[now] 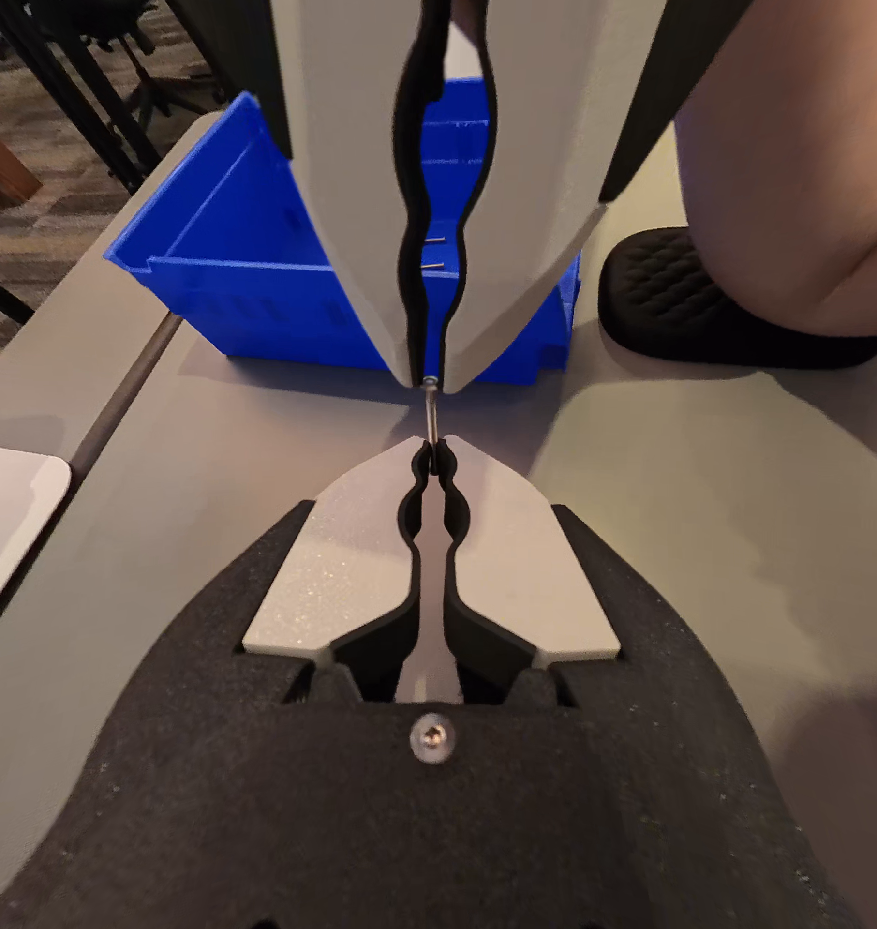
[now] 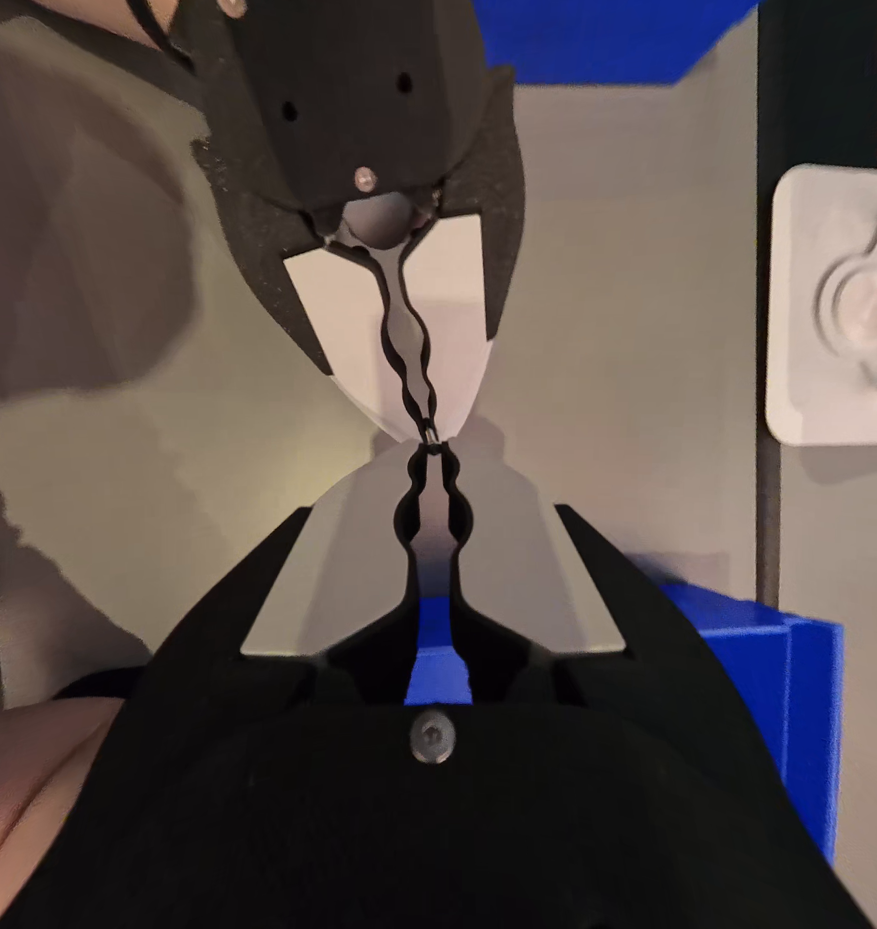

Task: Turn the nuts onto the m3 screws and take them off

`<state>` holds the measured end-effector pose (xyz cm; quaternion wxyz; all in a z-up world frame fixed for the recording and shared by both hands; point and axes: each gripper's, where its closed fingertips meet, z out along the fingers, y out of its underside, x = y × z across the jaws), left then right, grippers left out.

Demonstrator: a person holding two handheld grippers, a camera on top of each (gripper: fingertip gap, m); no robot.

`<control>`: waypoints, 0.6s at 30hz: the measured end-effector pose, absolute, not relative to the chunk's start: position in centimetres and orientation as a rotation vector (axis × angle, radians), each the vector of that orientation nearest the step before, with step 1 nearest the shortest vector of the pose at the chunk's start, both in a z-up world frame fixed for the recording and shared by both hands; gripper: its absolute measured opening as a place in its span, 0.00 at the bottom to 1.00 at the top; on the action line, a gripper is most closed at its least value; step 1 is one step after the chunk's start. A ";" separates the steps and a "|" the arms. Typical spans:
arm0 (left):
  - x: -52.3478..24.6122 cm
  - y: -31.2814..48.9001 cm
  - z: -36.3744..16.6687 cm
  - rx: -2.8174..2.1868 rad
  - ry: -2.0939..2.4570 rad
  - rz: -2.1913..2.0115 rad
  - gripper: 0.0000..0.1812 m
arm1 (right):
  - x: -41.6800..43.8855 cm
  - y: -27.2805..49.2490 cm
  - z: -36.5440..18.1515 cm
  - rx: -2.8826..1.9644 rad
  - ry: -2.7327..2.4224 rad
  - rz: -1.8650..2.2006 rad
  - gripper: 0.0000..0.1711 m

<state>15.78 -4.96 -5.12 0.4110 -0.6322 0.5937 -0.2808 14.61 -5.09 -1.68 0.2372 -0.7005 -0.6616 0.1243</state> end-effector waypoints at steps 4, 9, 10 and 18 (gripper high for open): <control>15.7 -4.7 -5.2 -1.610 1.475 -0.726 0.01 | 15.7 -4.3 -2.8 -1.997 -1.814 0.213 0.04; 15.5 -4.4 -5.2 -1.616 1.468 -0.733 0.01 | 15.1 -4.3 -2.4 -1.963 -1.809 0.278 0.04; 15.5 -4.4 -5.2 -1.615 1.461 -0.739 0.01 | 15.0 -4.3 -2.3 -1.972 -1.797 0.301 0.04; 15.6 -3.4 -4.9 -1.611 1.377 -0.599 0.01 | 14.2 -3.9 -1.8 -2.285 -1.431 0.644 0.04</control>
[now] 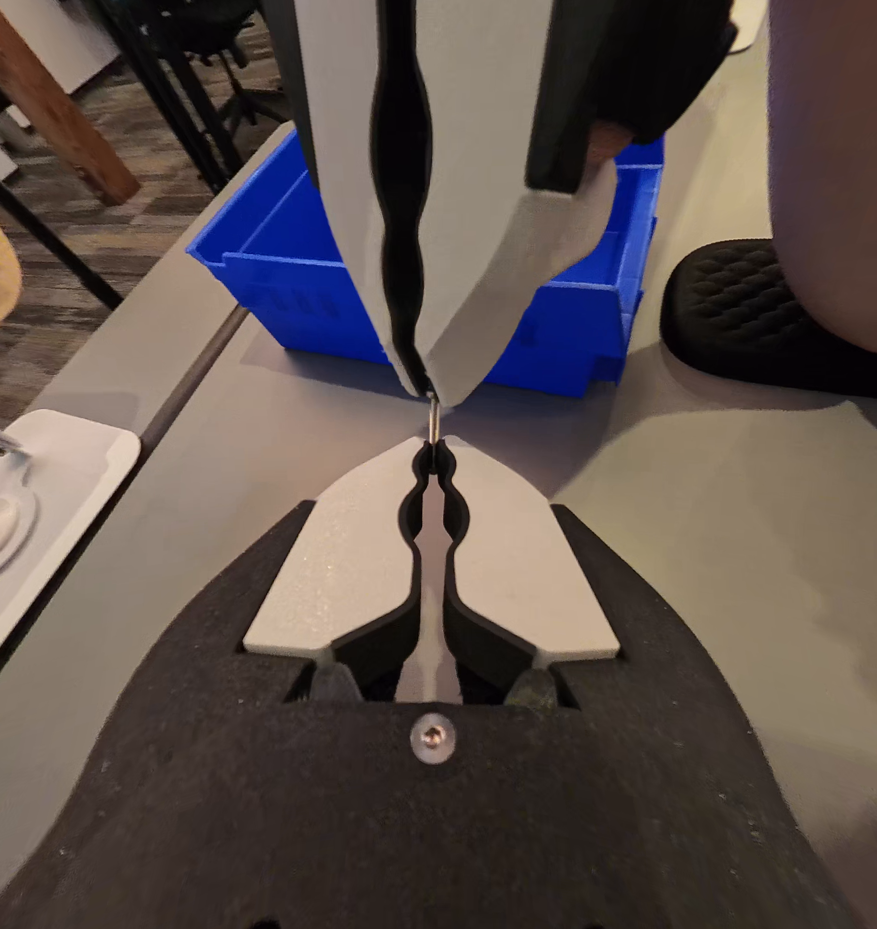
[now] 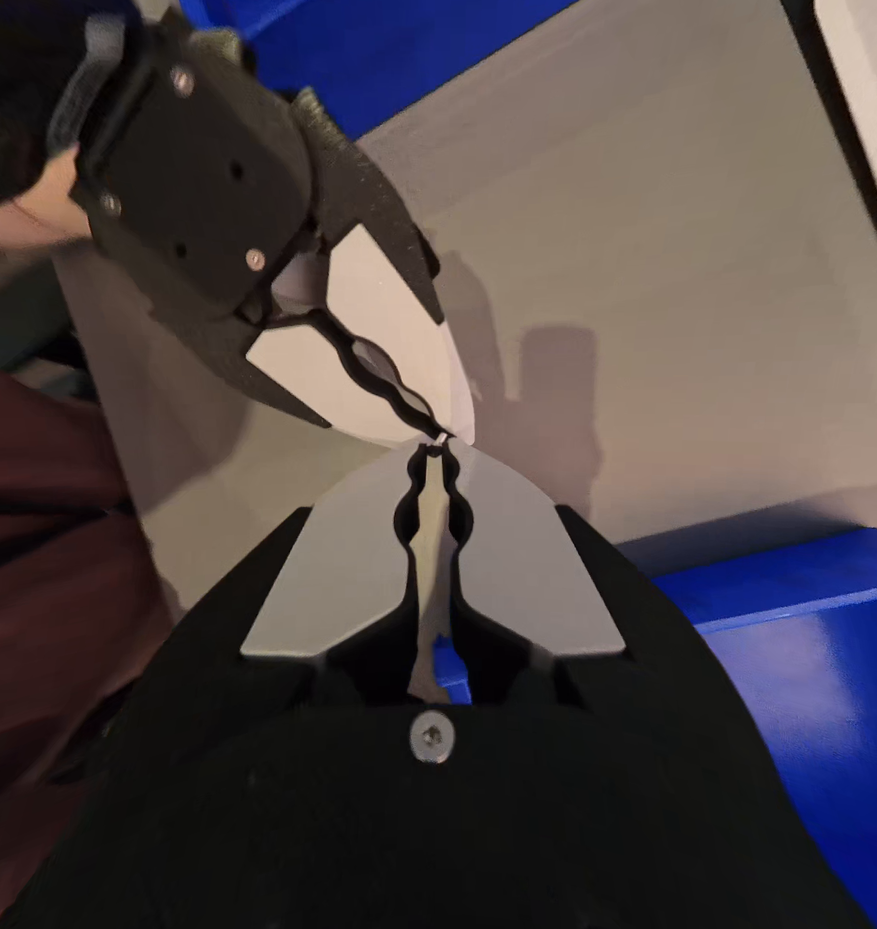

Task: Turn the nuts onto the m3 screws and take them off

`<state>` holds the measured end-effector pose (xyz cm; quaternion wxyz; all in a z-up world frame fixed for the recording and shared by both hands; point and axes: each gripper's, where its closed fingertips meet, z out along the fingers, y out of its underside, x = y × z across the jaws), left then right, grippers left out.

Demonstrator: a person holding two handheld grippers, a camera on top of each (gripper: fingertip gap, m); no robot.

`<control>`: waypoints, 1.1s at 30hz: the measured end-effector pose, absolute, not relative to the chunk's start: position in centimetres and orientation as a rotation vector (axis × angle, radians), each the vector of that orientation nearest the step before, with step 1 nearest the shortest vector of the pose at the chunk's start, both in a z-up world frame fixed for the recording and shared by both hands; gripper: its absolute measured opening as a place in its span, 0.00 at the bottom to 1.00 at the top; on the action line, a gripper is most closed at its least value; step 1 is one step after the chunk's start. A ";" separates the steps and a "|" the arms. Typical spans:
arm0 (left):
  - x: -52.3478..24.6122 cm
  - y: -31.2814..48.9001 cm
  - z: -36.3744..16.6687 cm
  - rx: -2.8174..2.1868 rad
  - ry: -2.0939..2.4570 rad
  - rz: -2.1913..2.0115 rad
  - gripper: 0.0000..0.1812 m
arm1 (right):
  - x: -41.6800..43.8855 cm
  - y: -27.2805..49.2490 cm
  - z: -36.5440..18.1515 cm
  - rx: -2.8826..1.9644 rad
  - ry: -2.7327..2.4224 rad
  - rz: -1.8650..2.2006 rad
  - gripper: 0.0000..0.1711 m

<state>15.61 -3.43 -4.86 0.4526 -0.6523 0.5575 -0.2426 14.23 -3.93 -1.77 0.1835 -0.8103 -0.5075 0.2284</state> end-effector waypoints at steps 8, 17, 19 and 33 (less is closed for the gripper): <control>15.5 -3.2 -4.8 -1.637 1.354 -0.629 0.01 | 14.3 -3.6 -1.8 -2.289 -1.414 0.562 0.04; 15.3 -3.1 -3.5 -1.620 1.298 -0.693 0.01 | 14.5 -3.6 -2.1 -2.228 -1.518 0.424 0.03; 15.2 -3.1 -3.2 -1.618 1.285 -0.712 0.01 | 14.2 -3.6 -1.8 -2.206 -1.515 0.427 0.01; 14.5 -3.5 0.4 -1.490 1.170 -0.837 0.01 | 12.4 -3.8 4.3 -1.701 -1.548 0.544 0.20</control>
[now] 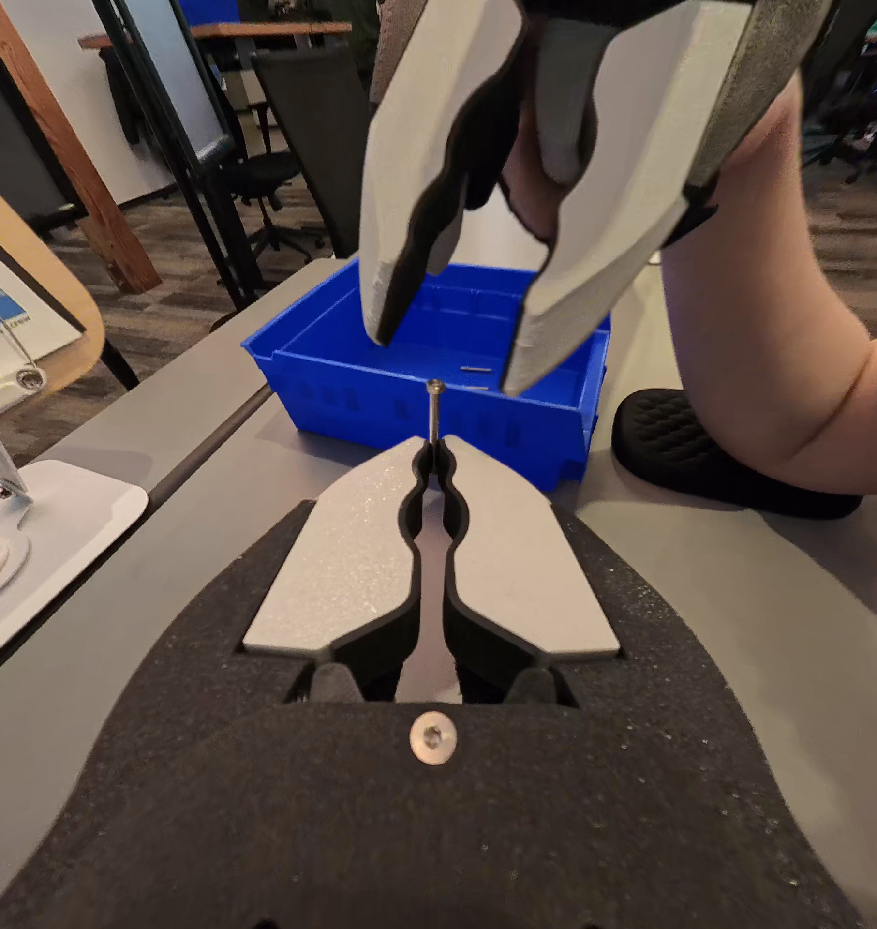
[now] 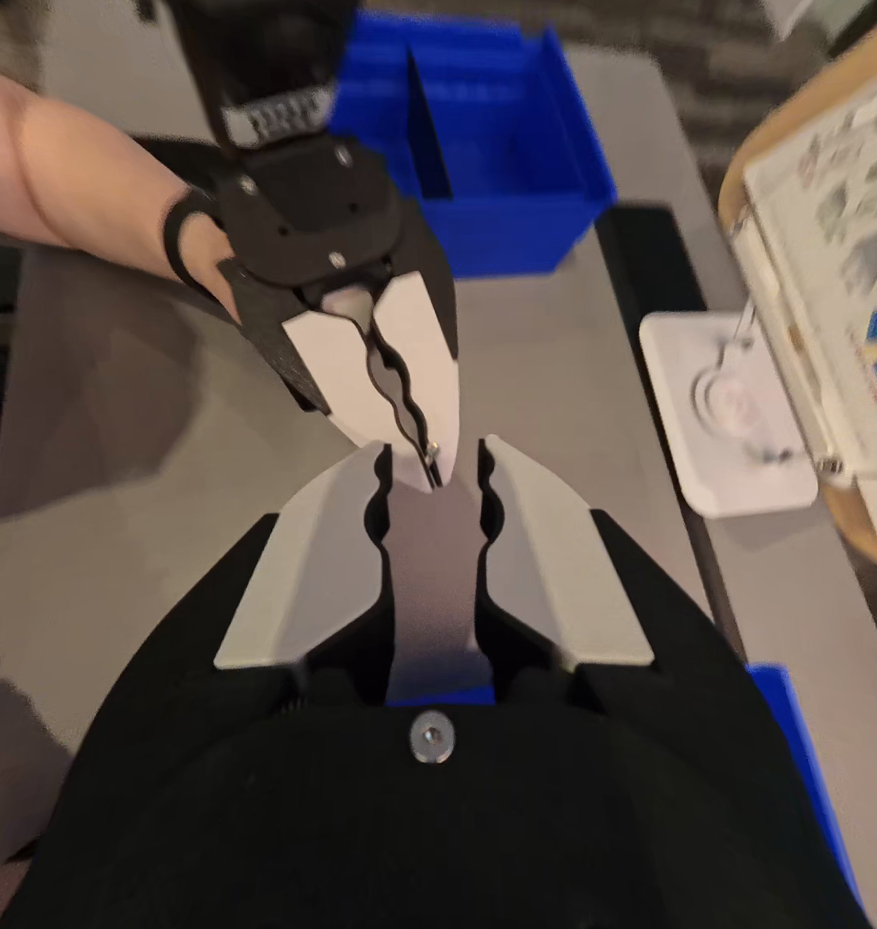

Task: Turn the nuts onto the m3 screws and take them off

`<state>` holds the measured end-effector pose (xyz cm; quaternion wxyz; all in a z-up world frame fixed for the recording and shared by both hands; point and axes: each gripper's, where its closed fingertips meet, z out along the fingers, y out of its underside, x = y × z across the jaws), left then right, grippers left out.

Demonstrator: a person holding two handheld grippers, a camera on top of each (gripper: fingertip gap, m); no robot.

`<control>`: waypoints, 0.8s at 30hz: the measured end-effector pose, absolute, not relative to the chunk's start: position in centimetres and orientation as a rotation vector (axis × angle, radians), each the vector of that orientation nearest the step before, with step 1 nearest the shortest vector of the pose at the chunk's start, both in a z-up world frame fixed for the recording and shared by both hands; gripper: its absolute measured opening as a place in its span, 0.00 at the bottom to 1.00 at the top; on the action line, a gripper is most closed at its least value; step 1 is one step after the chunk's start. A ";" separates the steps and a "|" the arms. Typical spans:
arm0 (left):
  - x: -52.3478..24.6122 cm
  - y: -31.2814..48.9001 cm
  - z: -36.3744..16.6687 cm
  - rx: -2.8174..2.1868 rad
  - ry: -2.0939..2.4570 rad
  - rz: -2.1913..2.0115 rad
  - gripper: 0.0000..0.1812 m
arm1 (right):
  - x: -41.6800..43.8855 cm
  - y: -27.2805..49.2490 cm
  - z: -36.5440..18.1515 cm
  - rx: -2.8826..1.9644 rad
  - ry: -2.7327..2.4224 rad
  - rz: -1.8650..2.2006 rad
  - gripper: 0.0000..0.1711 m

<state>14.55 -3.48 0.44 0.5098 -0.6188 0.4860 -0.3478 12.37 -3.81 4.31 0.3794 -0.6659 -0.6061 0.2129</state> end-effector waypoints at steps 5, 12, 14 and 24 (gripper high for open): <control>14.0 -3.7 2.2 -1.441 1.128 -0.873 0.01 | 11.0 -5.2 5.3 -1.599 -1.582 0.631 0.26; 13.6 -3.5 2.7 -1.440 1.108 -0.888 0.01 | 10.8 -5.4 4.9 -1.594 -1.606 0.585 0.29; 13.4 -3.3 2.8 -1.444 1.097 -0.881 0.01 | 11.1 -5.4 4.9 -1.597 -1.614 0.551 0.29; 13.4 -3.3 2.8 -1.435 1.108 -0.841 0.01 | 10.7 -5.5 4.7 -1.615 -1.604 0.506 0.31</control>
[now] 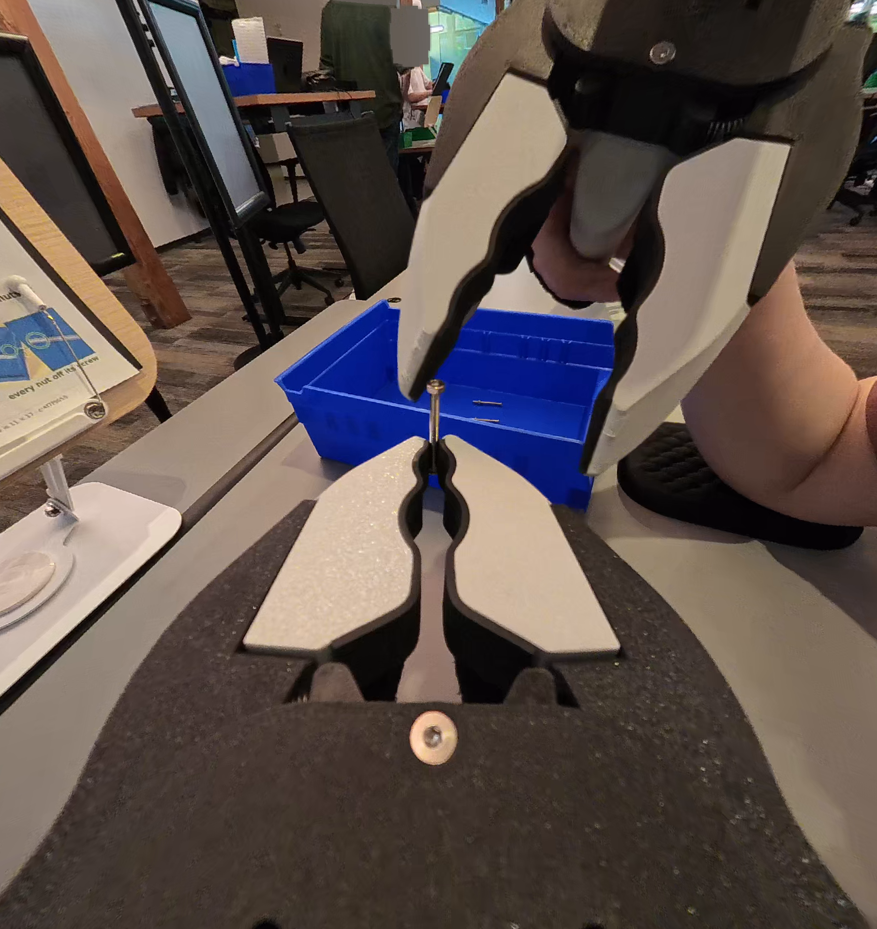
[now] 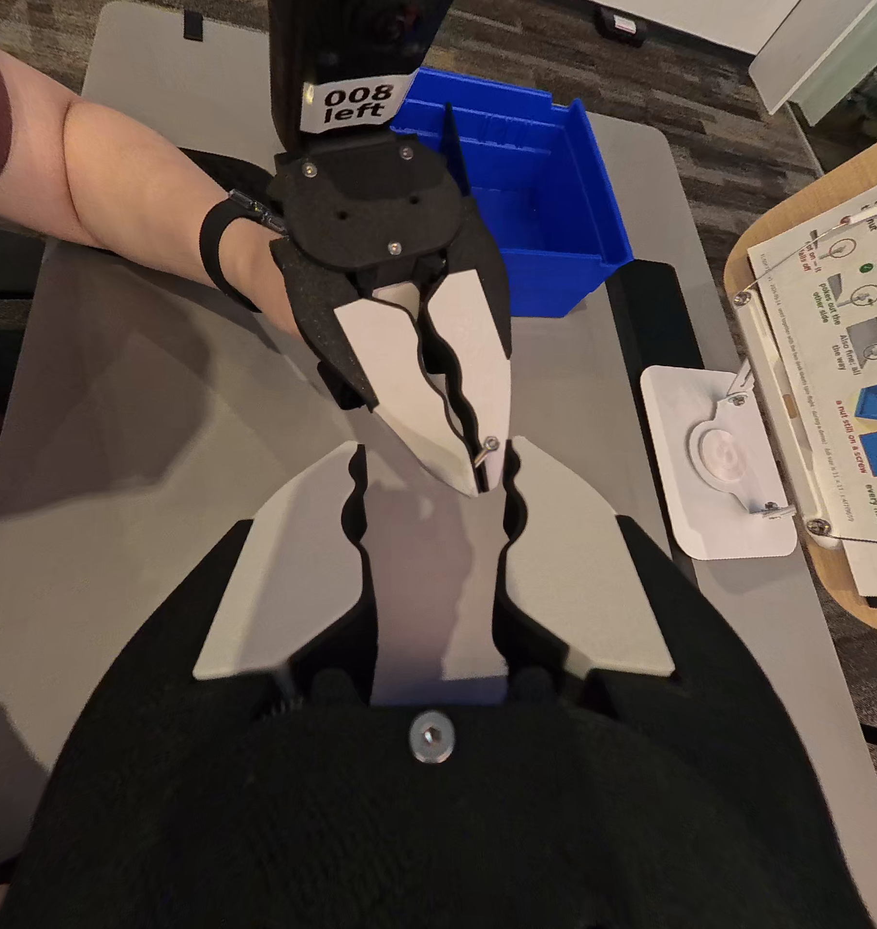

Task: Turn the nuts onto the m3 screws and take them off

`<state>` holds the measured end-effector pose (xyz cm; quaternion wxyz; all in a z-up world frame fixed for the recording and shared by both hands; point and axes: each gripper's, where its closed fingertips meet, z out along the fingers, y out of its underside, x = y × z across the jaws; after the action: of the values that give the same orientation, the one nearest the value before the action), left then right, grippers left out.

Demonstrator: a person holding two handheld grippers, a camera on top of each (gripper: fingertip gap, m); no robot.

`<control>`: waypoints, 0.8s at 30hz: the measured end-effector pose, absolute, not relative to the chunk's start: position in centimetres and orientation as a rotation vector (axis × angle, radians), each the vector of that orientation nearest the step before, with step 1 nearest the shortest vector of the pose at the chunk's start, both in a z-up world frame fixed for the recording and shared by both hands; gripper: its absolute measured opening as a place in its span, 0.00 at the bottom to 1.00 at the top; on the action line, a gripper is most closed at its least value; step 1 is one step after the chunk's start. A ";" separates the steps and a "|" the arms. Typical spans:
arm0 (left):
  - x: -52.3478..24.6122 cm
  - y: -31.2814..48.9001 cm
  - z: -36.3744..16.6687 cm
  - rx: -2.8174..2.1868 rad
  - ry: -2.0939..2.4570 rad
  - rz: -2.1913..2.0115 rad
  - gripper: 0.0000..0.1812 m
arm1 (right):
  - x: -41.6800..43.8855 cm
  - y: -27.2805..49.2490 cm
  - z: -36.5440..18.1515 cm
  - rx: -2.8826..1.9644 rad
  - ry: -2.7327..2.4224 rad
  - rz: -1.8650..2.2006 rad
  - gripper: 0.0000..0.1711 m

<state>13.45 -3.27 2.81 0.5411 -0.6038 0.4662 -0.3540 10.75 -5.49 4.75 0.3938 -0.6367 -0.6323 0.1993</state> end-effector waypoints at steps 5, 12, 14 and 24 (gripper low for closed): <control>13.1 -2.5 2.6 -1.461 1.084 -0.818 0.01 | 11.3 -5.7 4.3 -1.646 -1.624 0.474 0.31; 13.5 -2.9 2.4 -1.457 1.107 -0.818 0.01 | 10.5 -5.5 5.1 -1.619 -1.575 0.504 0.32; 13.5 -3.0 2.4 -1.453 1.109 -0.812 0.01 | 10.6 -5.4 4.8 -1.629 -1.585 0.488 0.33; 13.5 -3.0 2.5 -1.454 1.103 -0.826 0.01 | 11.0 -5.0 5.2 -1.627 -1.553 0.445 0.32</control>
<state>13.46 -3.00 2.50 0.5389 -0.6113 0.4640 -0.3473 11.01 -5.02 5.19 0.4118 -0.6465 -0.6174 0.1769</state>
